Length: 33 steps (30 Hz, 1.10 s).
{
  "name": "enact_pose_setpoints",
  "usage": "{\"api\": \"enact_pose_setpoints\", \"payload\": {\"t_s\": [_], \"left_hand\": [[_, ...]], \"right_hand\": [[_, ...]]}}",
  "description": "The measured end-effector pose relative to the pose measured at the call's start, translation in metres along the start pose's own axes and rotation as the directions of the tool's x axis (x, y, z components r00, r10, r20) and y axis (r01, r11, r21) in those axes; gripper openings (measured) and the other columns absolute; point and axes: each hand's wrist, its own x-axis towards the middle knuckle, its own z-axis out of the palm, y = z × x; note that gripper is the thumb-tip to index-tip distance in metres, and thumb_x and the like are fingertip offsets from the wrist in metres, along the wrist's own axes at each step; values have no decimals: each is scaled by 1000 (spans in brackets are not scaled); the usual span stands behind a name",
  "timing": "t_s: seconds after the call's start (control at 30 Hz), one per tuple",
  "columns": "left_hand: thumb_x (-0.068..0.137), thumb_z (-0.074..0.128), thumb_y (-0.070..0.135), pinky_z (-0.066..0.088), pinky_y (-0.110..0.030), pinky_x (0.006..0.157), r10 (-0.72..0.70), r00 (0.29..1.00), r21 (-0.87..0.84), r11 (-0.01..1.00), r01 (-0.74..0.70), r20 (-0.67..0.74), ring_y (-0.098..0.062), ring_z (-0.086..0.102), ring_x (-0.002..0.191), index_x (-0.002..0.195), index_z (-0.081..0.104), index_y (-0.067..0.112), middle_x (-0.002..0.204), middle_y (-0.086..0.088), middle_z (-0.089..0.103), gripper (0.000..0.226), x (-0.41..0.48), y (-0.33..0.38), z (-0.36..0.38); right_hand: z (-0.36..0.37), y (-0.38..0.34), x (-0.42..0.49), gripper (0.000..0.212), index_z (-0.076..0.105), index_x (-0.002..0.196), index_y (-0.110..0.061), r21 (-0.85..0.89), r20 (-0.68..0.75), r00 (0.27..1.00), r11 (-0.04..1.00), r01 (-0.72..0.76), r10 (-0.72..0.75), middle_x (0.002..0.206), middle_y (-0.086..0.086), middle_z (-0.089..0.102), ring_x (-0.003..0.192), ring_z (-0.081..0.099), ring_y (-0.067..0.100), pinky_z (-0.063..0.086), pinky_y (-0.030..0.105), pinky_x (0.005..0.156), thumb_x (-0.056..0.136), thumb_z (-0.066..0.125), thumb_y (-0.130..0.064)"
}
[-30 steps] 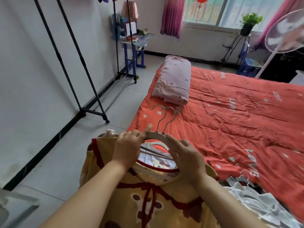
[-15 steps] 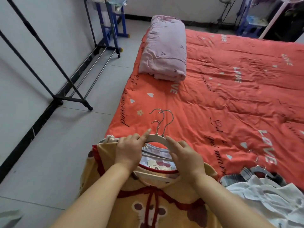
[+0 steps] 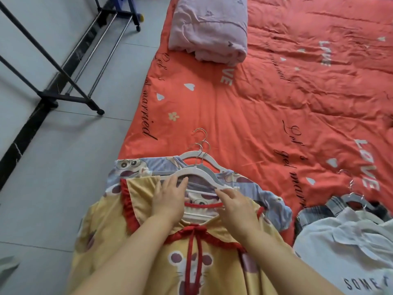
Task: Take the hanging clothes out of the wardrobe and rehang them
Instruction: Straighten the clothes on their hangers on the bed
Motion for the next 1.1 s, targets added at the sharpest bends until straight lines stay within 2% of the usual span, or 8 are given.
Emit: {"api": "enact_pose_setpoints", "payload": {"t_s": [0.2, 0.4, 0.57, 0.63, 0.7, 0.77, 1.0, 1.1], "left_hand": [[97, 43, 35, 16, -36, 114, 68, 998, 7, 998, -68, 1, -19, 21, 137, 143, 28, 25, 149, -1, 25, 49, -34, 20, -12], [97, 41, 27, 17, -36, 111, 144, 987, 9, 990, -143, -72, -18, 27, 133, 139, 34, 25, 145, 1, 32, 42, -80, 46, -49], [94, 43, 20, 24, -34, 106, 226, 962, 43, 974, -222, -151, -19, 36, 128, 139, 37, 24, 138, 1, 41, 45, -122, 73, -95], [83, 62, 19, 38, -40, 95, 290, 939, 25, 957, -290, -184, -26, 53, 113, 127, 54, 19, 119, -4, 57, 44, -141, 85, -114], [54, 85, 16, 51, -41, 68, 381, 895, 53, 924, -380, -230, -28, 65, 79, 100, 70, 16, 87, -5, 67, 49, -158, 99, -127], [43, 88, 14, 50, -37, 56, 448, 852, 76, 892, -445, -269, -26, 64, 65, 89, 72, 18, 76, -2, 66, 49, -179, 116, -139], [36, 92, 24, 51, -35, 55, 640, 714, 146, 765, -627, -285, -24, 64, 63, 79, 71, 18, 71, 0, 65, 48, -248, 168, -159], [41, 92, 24, 52, -37, 58, 672, 697, 140, 737, -661, -250, -26, 66, 67, 79, 71, 19, 74, -2, 67, 43, -274, 185, -159]], "right_hand": [[-11, 0, -32, 56, 72, 89, -14, -38, -123, 992, 999, 10, -15, 81, 2, 68, 71, 67, 22, 54, 32, 56, 35, 85, -3], [-50, -9, -76, 31, 72, 92, -16, 10, -156, 987, 999, -34, 35, 86, 0, 68, 68, 66, 22, 54, 31, 55, 62, 71, -18], [-103, -25, -129, 31, 71, 88, -17, 42, -201, 976, 996, -82, 89, 82, 1, 68, 65, 66, 22, 53, 28, 53, 57, 72, -16], [-122, -31, -154, 36, 71, 90, -16, 65, -197, 970, 989, -130, 140, 82, 3, 68, 65, 66, 26, 55, 34, 52, 54, 70, -19], [-139, -35, -182, 39, 71, 96, -14, 60, -221, 960, 985, -163, 173, 88, 6, 68, 72, 66, 29, 55, 39, 60, 59, 64, -21], [-156, -40, -212, 40, 66, 112, -16, 86, -259, 934, 969, -233, 248, 104, 8, 64, 92, 61, 31, 51, 40, 79, 72, 63, -16], [-188, -51, -309, 41, 50, 131, -18, 101, -346, 851, 918, -384, 395, 126, 4, 51, 117, 47, 24, 36, 32, 97, 91, 52, -22], [-193, -48, -351, 43, 47, 134, -20, 120, -367, 817, 894, -432, 445, 131, 2, 49, 122, 44, 21, 34, 31, 100, 91, 51, -23]]}}
